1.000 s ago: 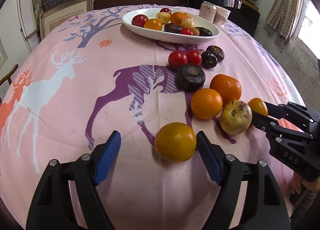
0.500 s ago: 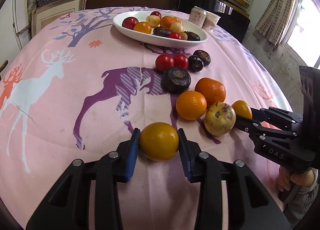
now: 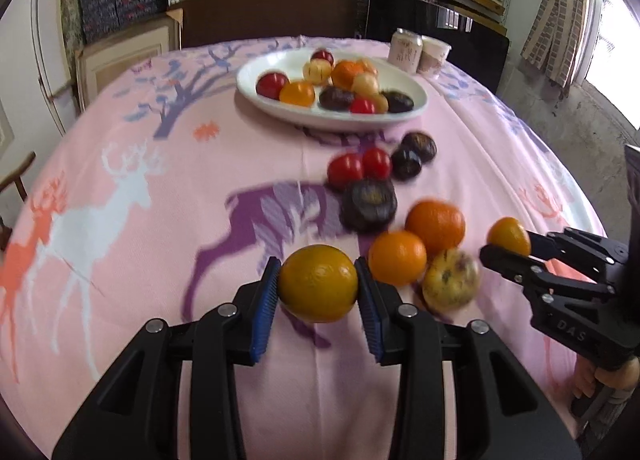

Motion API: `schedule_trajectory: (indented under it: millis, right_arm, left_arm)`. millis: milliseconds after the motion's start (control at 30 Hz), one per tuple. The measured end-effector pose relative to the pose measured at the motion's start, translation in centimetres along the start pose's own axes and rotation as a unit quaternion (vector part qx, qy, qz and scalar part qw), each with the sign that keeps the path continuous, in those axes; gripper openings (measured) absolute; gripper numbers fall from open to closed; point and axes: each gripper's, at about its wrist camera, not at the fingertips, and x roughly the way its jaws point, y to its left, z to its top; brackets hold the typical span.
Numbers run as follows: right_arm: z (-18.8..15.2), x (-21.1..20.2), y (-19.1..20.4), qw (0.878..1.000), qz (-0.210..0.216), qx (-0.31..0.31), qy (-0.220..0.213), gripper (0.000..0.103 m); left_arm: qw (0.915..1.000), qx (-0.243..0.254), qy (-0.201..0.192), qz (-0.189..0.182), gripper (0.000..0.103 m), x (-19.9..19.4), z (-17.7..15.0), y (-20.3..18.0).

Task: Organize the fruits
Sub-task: 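Carry both oranges onto the white plate and open both tools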

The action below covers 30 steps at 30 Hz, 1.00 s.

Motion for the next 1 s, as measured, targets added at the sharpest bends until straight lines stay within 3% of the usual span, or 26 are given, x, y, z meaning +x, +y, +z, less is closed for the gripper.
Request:
schedule_trajectory:
  millis: [133, 300, 533, 733, 900, 1000]
  right_arm:
    - [3.9, -2.2, -1.7, 0.999, 0.000, 0.024, -0.044, 0.034]
    - [9.4, -3.1, -3.0, 0.994, 0.002, 0.051, -0.099, 0.034]
    - [15.8, 2.0, -4.0, 0.990, 0.016, 0.085, -0.112, 0.034]
    - [16.9, 7.2, -5.5, 0.994, -0.009, 0.080, -0.076, 0.034]
    - [16.5, 9.3, -7.2, 0.993, -0.014, 0.108, -0.052, 0.034]
    - [16.2, 9.7, -7.0, 0.993, -0.025, 0.102, -0.055, 0.034]
  left_arm:
    - [0.9986, 0.003, -0.044, 0.030, 0.037, -1.2, 4.4, 0.5]
    - [0.9953, -0.029, -0.089, 0.028, 0.037, -1.2, 10.2, 1.5]
    - [0.9958, -0.052, -0.076, 0.005, 0.037, 4.8, 15.7, 1.0]
    - [0.9980, -0.001, -0.061, 0.018, 0.037, 9.1, 15.8, -0.5]
    - [0.9995, -0.003, -0.031, 0.009, 0.037, 11.5, 15.1, -0.8]
    - [0.9993, 0.009, -0.033, 0.016, 0.037, 11.5, 14.6, -1.3]
